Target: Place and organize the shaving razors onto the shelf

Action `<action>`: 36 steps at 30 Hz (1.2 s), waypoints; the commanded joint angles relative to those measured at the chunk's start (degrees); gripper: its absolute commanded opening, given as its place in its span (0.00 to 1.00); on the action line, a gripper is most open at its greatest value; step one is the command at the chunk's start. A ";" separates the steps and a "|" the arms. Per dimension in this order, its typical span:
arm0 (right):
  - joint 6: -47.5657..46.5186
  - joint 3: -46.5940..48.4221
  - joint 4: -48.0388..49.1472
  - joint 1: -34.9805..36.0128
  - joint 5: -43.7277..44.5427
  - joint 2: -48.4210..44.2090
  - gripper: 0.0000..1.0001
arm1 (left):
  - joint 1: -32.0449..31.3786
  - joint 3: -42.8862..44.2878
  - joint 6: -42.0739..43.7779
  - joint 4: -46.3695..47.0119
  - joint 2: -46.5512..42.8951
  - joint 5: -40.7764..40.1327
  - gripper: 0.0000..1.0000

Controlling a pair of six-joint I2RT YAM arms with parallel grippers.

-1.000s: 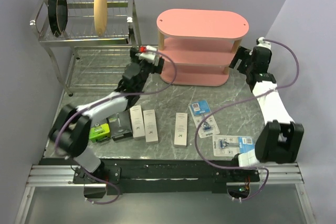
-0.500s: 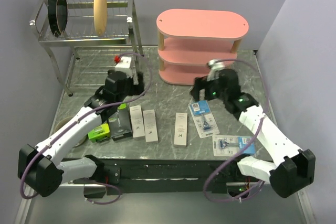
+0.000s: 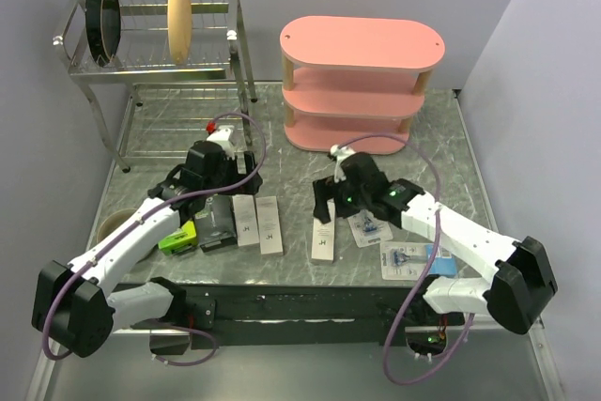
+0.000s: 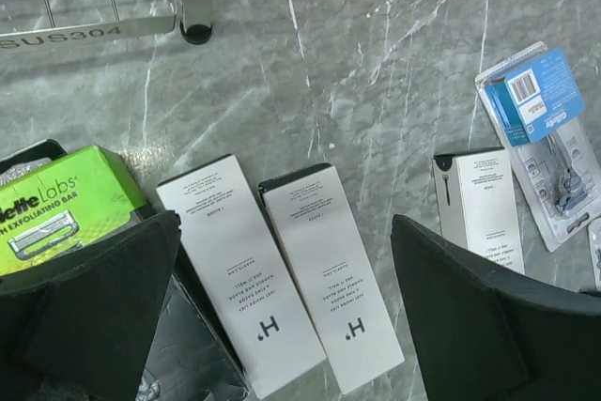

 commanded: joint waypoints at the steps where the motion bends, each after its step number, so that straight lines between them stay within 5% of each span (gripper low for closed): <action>1: 12.94 0.43 -5.65 5.39 10.52 2.05 0.95 | 0.31 2.19 0.53 3.70 -2.80 -2.73 1.00; 8: 26.30 4.38 -7.25 7.51 13.36 12.84 0.91 | 1.71 0.70 0.35 2.30 -7.11 -2.56 1.00; 21: 25.88 1.32 -7.42 7.44 21.27 16.29 0.82 | 3.38 1.67 0.88 2.38 -7.12 -1.60 0.99; 36: 12.96 -4.31 -6.54 -13.57 24.44 11.20 0.77 | 3.30 3.69 1.49 1.08 -3.95 -0.98 1.00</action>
